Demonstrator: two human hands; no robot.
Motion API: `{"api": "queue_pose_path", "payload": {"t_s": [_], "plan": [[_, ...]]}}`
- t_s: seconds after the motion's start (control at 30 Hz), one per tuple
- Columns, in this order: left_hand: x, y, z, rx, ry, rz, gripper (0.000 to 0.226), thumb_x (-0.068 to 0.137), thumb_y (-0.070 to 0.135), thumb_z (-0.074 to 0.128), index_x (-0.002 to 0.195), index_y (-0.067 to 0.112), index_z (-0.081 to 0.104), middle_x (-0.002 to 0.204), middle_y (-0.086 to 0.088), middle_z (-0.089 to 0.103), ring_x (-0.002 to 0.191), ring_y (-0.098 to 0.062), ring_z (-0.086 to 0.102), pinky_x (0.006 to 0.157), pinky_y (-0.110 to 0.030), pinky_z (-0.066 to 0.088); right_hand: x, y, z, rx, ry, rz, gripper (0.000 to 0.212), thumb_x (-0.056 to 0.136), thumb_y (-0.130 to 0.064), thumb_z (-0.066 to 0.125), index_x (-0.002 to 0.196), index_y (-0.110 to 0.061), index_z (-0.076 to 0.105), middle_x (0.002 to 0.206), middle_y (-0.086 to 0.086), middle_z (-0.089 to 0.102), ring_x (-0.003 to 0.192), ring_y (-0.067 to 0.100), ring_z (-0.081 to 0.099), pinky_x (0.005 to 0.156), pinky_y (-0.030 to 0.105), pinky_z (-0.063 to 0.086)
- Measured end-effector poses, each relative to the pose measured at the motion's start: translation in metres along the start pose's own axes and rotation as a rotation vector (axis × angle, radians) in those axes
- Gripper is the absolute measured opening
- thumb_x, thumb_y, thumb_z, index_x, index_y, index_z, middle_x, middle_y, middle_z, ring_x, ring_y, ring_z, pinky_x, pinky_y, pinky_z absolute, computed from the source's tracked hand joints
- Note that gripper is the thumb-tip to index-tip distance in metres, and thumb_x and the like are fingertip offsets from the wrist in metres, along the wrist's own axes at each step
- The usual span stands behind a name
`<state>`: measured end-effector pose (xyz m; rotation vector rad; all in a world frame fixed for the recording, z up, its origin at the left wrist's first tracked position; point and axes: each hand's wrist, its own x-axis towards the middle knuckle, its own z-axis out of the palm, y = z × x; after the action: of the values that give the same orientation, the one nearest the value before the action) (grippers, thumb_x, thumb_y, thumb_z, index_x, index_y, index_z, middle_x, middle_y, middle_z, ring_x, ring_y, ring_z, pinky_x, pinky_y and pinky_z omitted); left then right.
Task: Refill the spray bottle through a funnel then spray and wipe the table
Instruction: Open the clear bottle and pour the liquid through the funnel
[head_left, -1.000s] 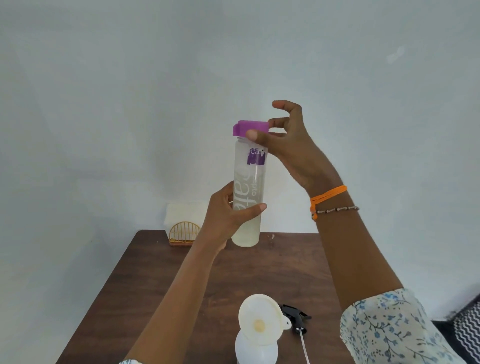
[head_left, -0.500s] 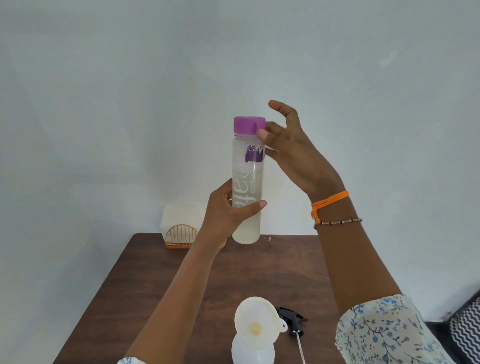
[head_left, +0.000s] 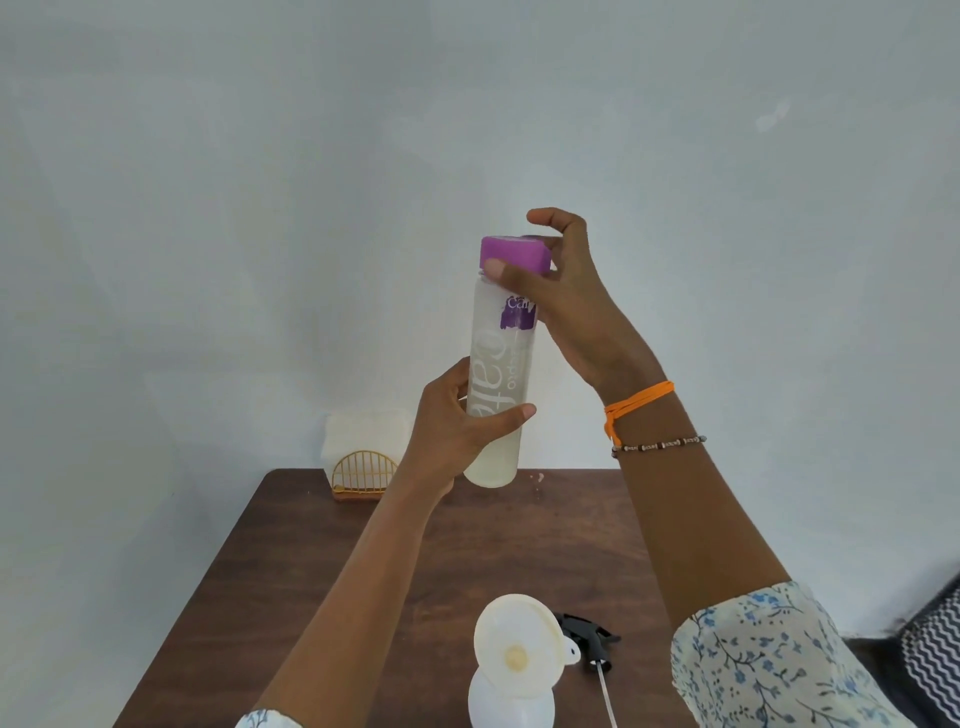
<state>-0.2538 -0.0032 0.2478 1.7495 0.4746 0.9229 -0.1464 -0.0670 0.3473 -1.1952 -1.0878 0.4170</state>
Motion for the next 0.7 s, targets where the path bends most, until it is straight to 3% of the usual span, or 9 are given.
{"api": "queue_pose_path", "payload": {"t_s": [0.07,0.2,0.3,0.4,0.47,0.53,0.6,0.7], "plan": [[0.000,-0.002,0.001,0.002,0.005,-0.010,0.044,0.072,0.027,0.079,0.110,0.026,0.054,0.101,0.009,0.064,0.090,-0.012,0.063,0.070,-0.017,0.051,0.002,0.001,0.002,-0.039,0.061,-0.034,0.061,0.079,-0.015,0.073,0.124,-0.020,0.032,0.103,0.007,0.052,0.088,0.015,0.058,0.074,0.019,0.052],[0.000,-0.004,0.000,-0.015,-0.003,-0.012,0.046,0.072,0.026,0.079,0.112,0.023,0.055,0.106,0.003,0.065,0.093,-0.016,0.064,0.075,-0.022,0.053,0.003,0.004,-0.010,0.206,-0.105,0.047,0.052,0.084,-0.013,0.065,0.126,-0.020,0.036,0.105,0.006,0.063,0.094,0.017,0.061,0.089,0.033,0.049],[0.000,-0.006,-0.001,0.005,-0.007,-0.014,0.046,0.073,0.027,0.078,0.111,0.025,0.053,0.105,0.006,0.063,0.091,-0.012,0.062,0.070,-0.016,0.049,0.003,0.006,-0.007,0.077,-0.086,0.039,0.063,0.078,-0.015,0.071,0.126,-0.024,0.031,0.117,0.006,0.055,0.096,0.018,0.060,0.086,0.031,0.051],[0.001,-0.008,0.001,0.027,-0.004,-0.017,0.047,0.073,0.028,0.078,0.112,0.025,0.051,0.105,0.008,0.061,0.089,-0.010,0.061,0.070,-0.014,0.048,0.005,0.009,0.000,-0.069,0.054,0.012,0.066,0.075,-0.013,0.076,0.120,-0.024,0.030,0.108,0.006,0.051,0.089,0.017,0.058,0.075,0.024,0.053],[0.000,-0.009,0.002,0.004,-0.015,-0.016,0.046,0.073,0.026,0.079,0.111,0.024,0.054,0.103,0.008,0.063,0.089,-0.010,0.062,0.068,-0.014,0.050,0.004,0.010,-0.002,0.021,0.005,0.033,0.060,0.077,-0.007,0.073,0.118,-0.023,0.033,0.109,0.014,0.054,0.091,0.022,0.057,0.076,0.025,0.052],[-0.001,-0.009,0.001,-0.025,-0.028,-0.015,0.041,0.072,0.022,0.080,0.105,0.026,0.057,0.098,0.010,0.066,0.088,-0.009,0.064,0.064,-0.012,0.052,0.004,0.010,-0.006,0.263,-0.112,0.088,0.051,0.076,-0.006,0.060,0.118,-0.024,0.036,0.117,0.022,0.052,0.094,0.026,0.055,0.080,0.029,0.051],[-0.001,-0.009,0.002,-0.035,-0.028,-0.006,0.038,0.071,0.021,0.080,0.097,0.033,0.055,0.094,0.017,0.064,0.084,-0.005,0.064,0.061,-0.008,0.050,0.004,0.010,-0.004,0.351,-0.124,0.095,0.054,0.073,-0.010,0.056,0.121,-0.025,0.035,0.121,0.015,0.047,0.097,0.023,0.055,0.080,0.028,0.050],[-0.001,-0.008,0.003,0.002,-0.016,0.002,0.041,0.073,0.024,0.079,0.100,0.035,0.050,0.091,0.024,0.057,0.081,-0.001,0.059,0.057,-0.001,0.045,0.003,0.008,0.005,-0.003,0.083,0.022,0.072,0.073,-0.016,0.078,0.124,-0.024,0.028,0.111,0.003,0.046,0.089,0.014,0.057,0.070,0.020,0.053]]}}
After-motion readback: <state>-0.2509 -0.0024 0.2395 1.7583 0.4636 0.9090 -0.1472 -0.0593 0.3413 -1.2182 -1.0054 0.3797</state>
